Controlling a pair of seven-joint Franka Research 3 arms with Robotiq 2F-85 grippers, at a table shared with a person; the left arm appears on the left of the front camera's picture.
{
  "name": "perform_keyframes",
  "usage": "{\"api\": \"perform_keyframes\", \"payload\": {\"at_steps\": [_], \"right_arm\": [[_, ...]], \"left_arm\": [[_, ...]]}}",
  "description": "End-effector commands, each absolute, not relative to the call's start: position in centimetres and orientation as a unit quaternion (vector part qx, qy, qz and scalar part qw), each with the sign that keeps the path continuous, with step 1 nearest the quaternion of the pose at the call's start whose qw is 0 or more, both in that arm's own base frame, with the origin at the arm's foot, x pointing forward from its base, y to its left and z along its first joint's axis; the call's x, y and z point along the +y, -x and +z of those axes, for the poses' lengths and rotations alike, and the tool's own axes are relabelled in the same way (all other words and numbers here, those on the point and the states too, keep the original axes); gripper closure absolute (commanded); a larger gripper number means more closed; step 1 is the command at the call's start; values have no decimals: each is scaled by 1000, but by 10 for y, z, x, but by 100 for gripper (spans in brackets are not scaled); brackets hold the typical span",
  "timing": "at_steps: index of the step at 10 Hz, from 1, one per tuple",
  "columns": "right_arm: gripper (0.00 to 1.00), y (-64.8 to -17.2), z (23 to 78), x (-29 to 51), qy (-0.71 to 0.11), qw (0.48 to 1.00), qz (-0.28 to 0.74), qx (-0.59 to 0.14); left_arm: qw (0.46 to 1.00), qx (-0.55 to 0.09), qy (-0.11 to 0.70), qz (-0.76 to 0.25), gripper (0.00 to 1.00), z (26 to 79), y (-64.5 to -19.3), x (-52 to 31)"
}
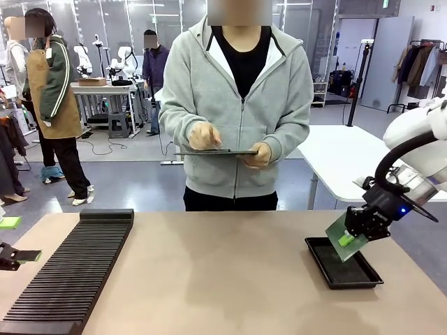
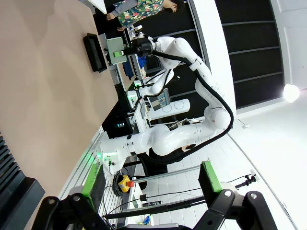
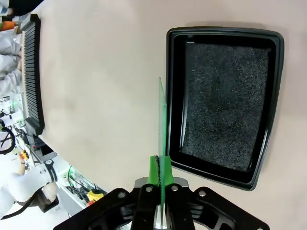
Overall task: Inspect the PCB.
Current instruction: Place the Blank PCB in the ESD tray.
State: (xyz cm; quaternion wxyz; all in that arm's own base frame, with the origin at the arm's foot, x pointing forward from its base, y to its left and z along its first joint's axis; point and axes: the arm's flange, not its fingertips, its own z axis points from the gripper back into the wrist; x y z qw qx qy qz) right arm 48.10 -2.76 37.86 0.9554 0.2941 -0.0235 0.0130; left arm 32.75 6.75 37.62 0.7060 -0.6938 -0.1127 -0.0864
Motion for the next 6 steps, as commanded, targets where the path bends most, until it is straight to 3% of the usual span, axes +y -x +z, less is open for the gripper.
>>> {"api": "perform_keyframes", "payload": {"at_steps": [1, 5, 6], "right_arm": [[97, -488, 373, -18, -271, 962, -4, -35], [97, -487, 367, -9, -244, 968, -15, -51], [97, -491, 365, -16, -268, 962, 4, -42]], "left_arm": [[707, -115, 692, -87, 0, 377, -328, 68], [707, -115, 692, -87, 0, 377, -328, 68], [707, -115, 692, -87, 0, 377, -328, 68]]}}
